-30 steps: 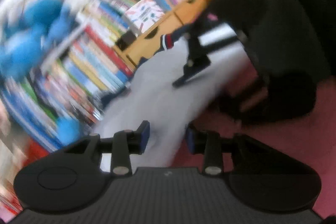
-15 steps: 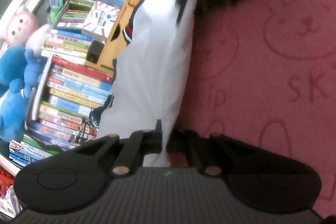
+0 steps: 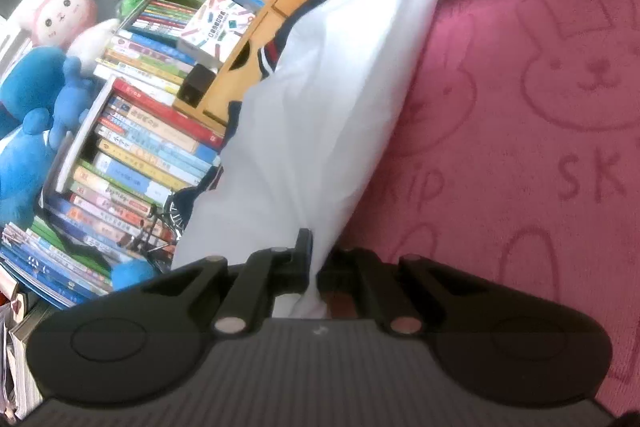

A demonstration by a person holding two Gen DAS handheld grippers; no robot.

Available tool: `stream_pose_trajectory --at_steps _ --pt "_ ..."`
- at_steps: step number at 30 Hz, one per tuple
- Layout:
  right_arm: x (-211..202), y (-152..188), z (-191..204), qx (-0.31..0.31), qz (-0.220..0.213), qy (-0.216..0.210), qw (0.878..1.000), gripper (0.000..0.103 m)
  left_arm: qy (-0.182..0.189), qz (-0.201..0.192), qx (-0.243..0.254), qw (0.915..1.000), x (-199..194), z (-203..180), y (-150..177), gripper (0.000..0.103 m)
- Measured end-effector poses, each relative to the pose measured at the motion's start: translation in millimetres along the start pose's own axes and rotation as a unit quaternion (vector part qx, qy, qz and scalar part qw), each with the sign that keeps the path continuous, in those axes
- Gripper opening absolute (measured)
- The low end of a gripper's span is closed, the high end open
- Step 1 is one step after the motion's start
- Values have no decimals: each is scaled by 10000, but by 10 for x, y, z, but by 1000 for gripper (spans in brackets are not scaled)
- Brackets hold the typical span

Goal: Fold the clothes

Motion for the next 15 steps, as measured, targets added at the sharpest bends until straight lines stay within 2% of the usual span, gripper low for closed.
stream_pose_trajectory --at_steps 4,6,8,9,12,15 --pt "-67 -737 156 119 -754 -330 9965 59 -7 -30 -59 10000 -14 2 6 0" --pt "43 -1060 247 132 -936 -492 9943 46 4 -51 -90 9999 -19 5 12 0" --pt "205 -1296 293 301 -866 -804 9925 22 24 -72 -115 9999 -24 12 20 0" --pt "280 -1377 309 376 -815 -924 9917 17 43 -98 -131 9999 -28 17 27 0" --pt "351 -1299 275 270 -739 -948 9924 12 91 -182 -197 9996 -40 31 48 0" --pt "415 -791 198 0 -176 -700 9974 8 105 -235 -270 9993 -49 39 58 0"
Point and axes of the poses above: each gripper's, at about its wrist camera, not at the fingertips, and x roughly the way its jaws point, z to its left, y to its underside, the point moved 8 cm from there along x, roughly the way its jaws point, and after that the axes turned 1 degree about z, right-handed, at the moved point
